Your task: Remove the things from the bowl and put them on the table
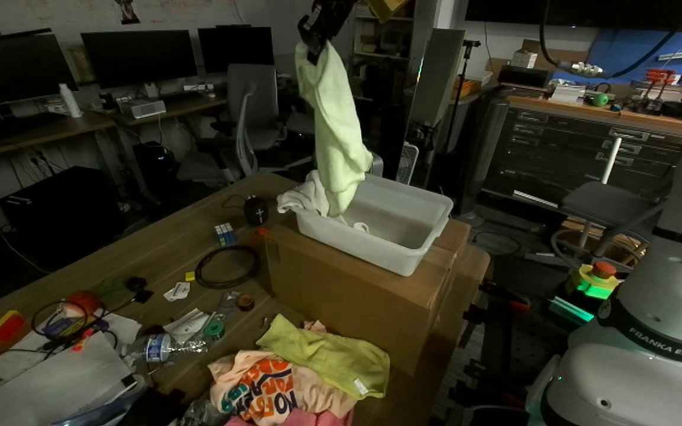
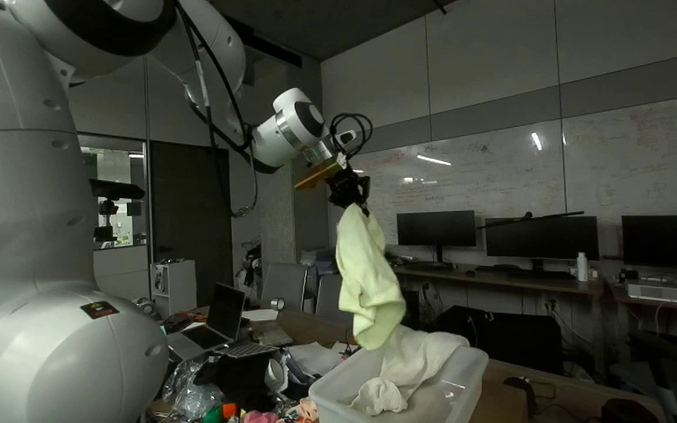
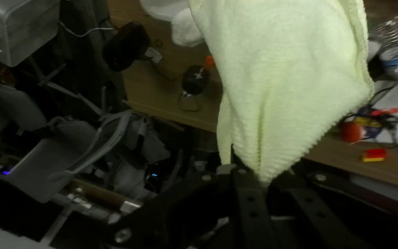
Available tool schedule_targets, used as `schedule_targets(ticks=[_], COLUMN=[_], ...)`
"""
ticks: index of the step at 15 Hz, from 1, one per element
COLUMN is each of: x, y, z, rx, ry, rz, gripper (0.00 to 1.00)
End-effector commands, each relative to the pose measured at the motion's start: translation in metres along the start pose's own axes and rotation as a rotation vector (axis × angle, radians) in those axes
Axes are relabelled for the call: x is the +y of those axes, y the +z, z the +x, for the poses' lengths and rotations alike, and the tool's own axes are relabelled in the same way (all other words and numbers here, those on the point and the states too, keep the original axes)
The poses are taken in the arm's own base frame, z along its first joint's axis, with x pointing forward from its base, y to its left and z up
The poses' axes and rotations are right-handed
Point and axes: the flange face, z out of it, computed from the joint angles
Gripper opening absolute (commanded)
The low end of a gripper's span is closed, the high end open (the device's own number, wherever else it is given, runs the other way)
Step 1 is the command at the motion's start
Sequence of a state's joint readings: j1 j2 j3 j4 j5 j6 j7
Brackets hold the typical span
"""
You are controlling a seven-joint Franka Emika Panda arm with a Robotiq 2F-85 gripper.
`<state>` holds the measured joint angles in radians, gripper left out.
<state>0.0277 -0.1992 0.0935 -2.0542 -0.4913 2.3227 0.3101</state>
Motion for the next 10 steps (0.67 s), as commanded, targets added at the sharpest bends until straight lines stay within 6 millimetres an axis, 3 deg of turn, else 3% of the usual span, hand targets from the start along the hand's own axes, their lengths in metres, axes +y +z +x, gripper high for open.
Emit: schedule_targets(ticks=[1,5,6,7,9,10], x=[-0.054,-0.097,-0.103,-0.106,-0.11,-0.112], y=[-0.013,-0.007,-0.003,0.004,0.014,0.017], z=[0.018,0.023,0.022,0.02,0.017,0.015], rx=[-0.036,-0.142,-0.182,-0.211,-0.268,-0.289], ry=[-0.073,-0.117,-0.152,-0.182,-0.252,-0.283], rz=[0.197,0.431,0.451,0.45,0.402,0.388], gripper=[0.01,0.01,0.08,0.31,0.36,0.44])
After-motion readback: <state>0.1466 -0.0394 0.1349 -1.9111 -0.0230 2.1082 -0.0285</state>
